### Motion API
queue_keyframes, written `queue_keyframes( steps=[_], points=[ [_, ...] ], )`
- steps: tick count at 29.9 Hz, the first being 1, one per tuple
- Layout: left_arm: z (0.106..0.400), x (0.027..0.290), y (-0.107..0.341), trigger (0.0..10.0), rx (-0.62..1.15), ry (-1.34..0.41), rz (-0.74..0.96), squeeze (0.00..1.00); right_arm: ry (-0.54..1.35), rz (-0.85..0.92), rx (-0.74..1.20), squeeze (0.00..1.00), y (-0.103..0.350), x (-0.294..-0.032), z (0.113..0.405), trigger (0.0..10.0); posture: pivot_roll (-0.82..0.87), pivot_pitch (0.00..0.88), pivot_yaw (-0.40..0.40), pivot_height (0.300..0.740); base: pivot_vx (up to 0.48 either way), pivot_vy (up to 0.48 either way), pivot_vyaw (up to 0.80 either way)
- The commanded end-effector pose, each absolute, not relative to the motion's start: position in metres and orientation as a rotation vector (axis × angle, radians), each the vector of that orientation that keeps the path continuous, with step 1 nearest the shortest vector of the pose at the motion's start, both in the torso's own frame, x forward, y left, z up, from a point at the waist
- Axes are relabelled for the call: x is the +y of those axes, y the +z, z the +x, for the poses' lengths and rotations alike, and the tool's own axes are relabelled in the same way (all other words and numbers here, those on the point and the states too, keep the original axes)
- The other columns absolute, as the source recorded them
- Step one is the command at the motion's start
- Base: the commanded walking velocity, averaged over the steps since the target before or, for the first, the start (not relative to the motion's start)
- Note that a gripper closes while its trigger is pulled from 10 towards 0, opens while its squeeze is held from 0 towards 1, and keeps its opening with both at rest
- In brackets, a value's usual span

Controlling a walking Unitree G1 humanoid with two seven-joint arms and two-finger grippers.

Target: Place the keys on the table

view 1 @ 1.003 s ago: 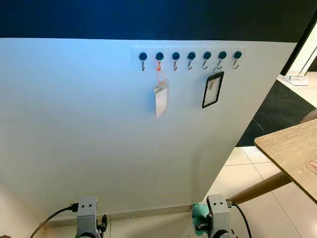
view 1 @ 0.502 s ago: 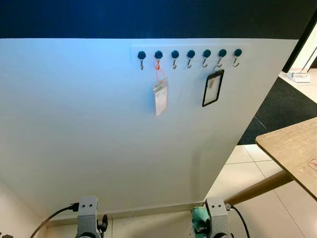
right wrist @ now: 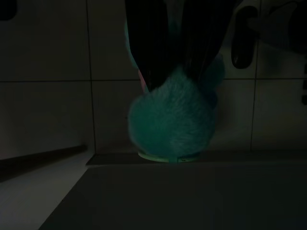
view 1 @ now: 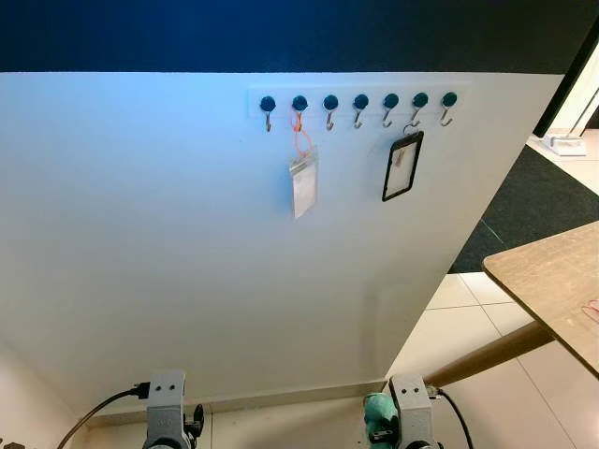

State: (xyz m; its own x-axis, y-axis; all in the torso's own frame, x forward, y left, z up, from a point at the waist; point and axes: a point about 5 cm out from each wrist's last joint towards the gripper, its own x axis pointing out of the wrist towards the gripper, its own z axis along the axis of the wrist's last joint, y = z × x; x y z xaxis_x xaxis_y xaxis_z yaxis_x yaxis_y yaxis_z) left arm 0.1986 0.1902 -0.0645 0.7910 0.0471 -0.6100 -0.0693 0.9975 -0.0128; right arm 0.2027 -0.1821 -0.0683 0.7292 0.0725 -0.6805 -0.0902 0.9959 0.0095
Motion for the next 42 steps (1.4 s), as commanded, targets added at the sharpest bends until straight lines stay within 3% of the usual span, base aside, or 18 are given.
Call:
queue_keyframes(
  steps=[1, 42],
  points=[
    [0.196, 0.1871, -0.0664, 10.0, 0.665, 0.053, -0.032, 0.0, 0.074, -0.024, 0.772, 0.0, -0.0711, -0.1857, 0.1979, 10.0, 0.02, 0.032, -0.03, 0.74, 0.0, 0.0, 0.0],
    [0.1879, 0.1846, -0.0691, 10.0, 0.647, 0.108, -0.075, 0.0, 0.13, -0.06, 0.752, 0.0, -0.0659, -0.1859, 0.2066, 10.0, 0.02, 0.053, -0.07, 0.74, 0.0, 0.0, -0.75]
  ],
)
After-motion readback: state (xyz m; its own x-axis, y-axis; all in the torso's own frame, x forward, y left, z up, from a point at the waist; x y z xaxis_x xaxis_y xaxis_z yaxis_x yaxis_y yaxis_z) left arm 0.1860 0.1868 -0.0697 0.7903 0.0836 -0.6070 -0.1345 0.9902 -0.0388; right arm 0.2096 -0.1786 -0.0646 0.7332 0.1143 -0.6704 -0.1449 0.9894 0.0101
